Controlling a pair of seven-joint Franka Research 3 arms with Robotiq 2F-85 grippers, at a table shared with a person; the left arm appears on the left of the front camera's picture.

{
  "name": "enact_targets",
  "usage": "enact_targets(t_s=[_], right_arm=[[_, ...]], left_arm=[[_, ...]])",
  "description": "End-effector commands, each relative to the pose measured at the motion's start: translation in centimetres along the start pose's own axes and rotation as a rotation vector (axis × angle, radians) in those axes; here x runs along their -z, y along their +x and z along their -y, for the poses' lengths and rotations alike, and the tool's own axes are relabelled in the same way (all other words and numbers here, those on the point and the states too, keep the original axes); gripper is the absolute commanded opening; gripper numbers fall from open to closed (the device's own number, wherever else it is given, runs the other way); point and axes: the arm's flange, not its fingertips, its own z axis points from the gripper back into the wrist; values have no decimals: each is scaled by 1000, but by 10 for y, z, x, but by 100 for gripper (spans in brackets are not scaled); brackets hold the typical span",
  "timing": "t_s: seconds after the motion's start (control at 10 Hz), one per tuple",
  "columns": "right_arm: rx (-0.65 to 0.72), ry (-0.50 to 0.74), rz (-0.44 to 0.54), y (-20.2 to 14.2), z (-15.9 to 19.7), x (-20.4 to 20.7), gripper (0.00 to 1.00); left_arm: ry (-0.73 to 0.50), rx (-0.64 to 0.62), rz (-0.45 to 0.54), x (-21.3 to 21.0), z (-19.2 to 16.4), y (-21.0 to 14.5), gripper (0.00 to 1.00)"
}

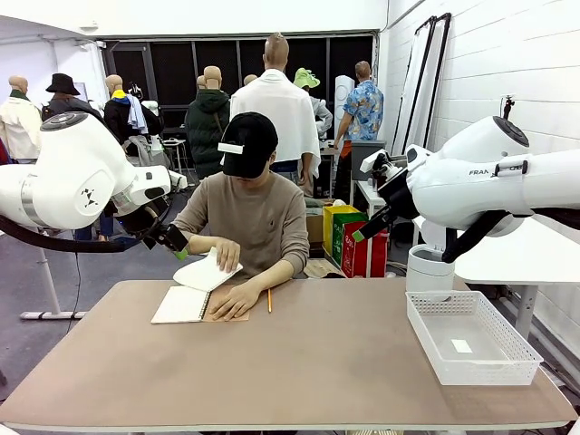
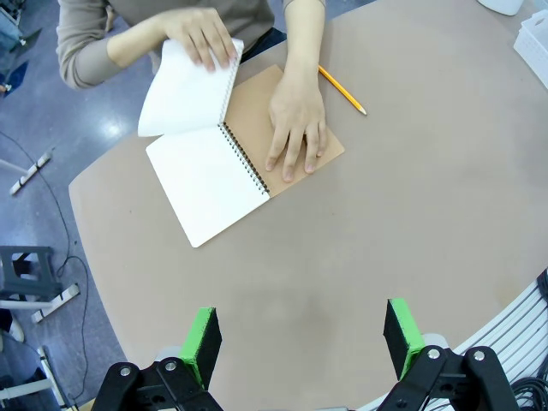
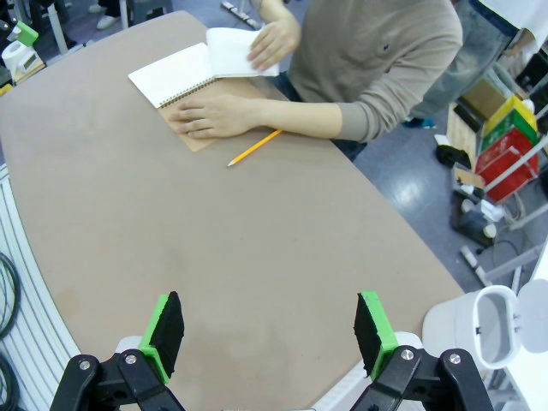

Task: Sort the paper based on its condition.
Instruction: If a person hands you a paper, place it in the Organizing basket , and if it's crumpled, put it in the Trash can.

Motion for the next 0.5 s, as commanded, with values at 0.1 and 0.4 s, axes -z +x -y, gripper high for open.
enact_targets(t_s=[0.1,0.4], right_arm=[[2,5,2,0,0,0,100],[2,5,2,0,0,0,100]], left_arm=[[5,3,1,-1,-1,-1,100],[5,3,1,-1,-1,-1,100]])
